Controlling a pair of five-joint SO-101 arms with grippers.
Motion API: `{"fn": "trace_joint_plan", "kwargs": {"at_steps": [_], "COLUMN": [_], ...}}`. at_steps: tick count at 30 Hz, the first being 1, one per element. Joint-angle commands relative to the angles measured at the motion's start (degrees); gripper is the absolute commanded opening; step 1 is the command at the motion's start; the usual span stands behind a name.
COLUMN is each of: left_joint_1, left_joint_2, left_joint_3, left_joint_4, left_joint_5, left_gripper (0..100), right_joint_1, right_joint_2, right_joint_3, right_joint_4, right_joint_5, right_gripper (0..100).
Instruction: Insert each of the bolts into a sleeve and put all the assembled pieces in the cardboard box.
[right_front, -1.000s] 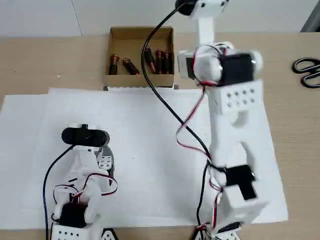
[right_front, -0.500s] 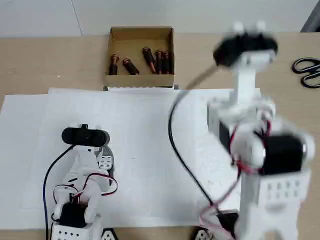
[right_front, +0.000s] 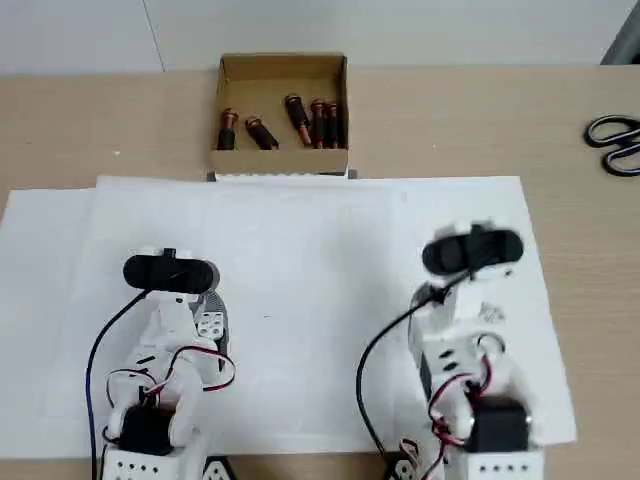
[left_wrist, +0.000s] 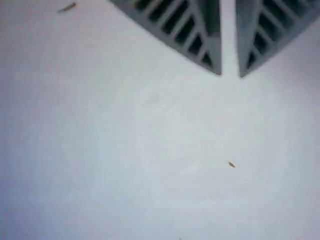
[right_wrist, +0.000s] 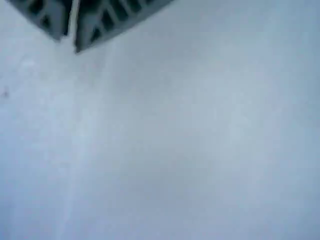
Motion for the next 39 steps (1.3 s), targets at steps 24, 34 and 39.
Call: {"fn": "trace_joint_plan", "kwargs": {"at_steps": [24,34,39], "left_joint_1": [-0.3,-0.3,-0.3], "left_joint_2": [-0.5,-0.5,-0.5], "left_joint_3": [-0.2,-0.2,-0.2], "left_joint_4": [-1.4,-1.4,-1.4], "left_joint_5": [-0.2,-0.2,-0.2], "left_gripper": [1,1,1], "right_joint_1": [4.3,4.5,4.5], "right_joint_2": [-10.6,-10.6,-10.6], "right_joint_3": [16.5,16.5,16.5], "right_joint_4": [-0.4,-0.4,-0.4], "right_joint_5": [2.5,2.6,2.6], "right_gripper": [0.3,0.3,0.3]}}
